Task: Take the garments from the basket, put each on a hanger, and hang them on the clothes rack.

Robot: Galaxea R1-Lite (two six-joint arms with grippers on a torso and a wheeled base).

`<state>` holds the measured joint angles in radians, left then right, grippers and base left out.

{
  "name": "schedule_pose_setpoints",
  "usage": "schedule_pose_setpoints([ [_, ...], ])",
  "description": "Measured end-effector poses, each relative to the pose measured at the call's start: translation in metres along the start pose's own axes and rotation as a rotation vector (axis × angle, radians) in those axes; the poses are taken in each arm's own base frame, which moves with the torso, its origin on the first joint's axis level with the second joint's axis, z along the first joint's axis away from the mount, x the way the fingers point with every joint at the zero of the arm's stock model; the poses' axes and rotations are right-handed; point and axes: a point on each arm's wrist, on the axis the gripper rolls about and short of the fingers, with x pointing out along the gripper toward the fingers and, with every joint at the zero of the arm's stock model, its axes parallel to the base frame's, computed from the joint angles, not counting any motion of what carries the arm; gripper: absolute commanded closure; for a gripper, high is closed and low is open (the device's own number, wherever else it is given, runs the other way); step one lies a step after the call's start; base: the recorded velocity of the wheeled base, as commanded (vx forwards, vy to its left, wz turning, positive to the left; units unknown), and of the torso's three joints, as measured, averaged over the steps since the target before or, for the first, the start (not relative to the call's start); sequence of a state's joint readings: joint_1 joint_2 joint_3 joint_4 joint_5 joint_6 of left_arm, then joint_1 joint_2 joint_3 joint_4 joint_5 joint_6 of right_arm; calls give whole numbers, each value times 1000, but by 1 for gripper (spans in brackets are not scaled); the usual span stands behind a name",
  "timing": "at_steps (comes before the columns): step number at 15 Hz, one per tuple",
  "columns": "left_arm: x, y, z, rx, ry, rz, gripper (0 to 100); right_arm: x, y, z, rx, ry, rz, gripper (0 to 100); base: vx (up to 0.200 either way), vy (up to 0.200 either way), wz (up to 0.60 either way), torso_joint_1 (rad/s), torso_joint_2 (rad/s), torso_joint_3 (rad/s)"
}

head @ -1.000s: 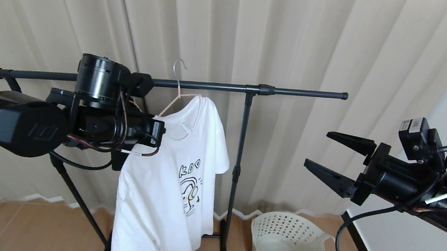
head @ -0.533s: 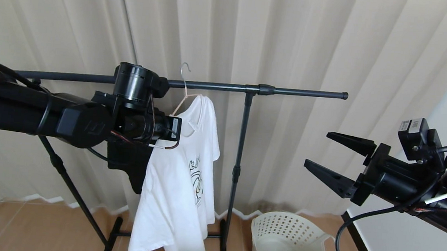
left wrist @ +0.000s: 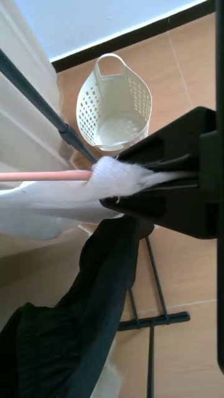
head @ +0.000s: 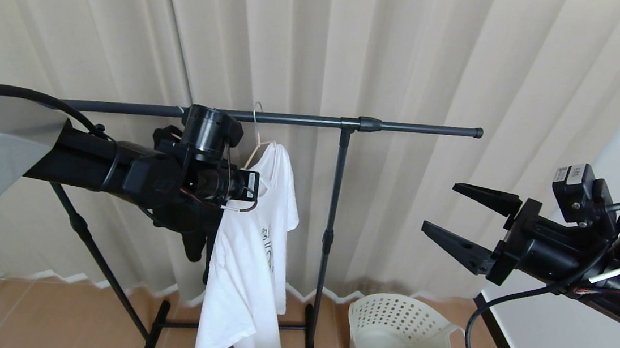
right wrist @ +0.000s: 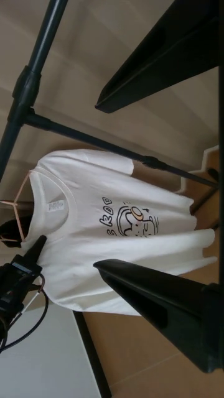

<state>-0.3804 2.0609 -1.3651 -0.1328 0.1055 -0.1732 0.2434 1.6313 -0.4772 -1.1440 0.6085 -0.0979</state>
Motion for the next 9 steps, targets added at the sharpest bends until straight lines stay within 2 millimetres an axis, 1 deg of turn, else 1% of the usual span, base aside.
schedule_pose_setpoints([
  [1,1,0,-1,1,4,0,100,0,0,0,0,1,0,0,0,0,0,0,0,0],
  [2,2,0,-2,0,6,1,0,0,0,0,1,1,0,0,0,0,0,0,0,0],
  [6,2,1,-5,7,21,5,0,0,0,0,0,1,0,0,0,0,0,0,0,0],
  [7,-2,2,-5,8,21,3,0,0,0,0,0,0,0,0,0,0,0,0,0,0],
  [9,-17,2,-2,17,10,-4,0,-1,0,1,-2,-3,-2,0,0,0,0,0,0,0],
])
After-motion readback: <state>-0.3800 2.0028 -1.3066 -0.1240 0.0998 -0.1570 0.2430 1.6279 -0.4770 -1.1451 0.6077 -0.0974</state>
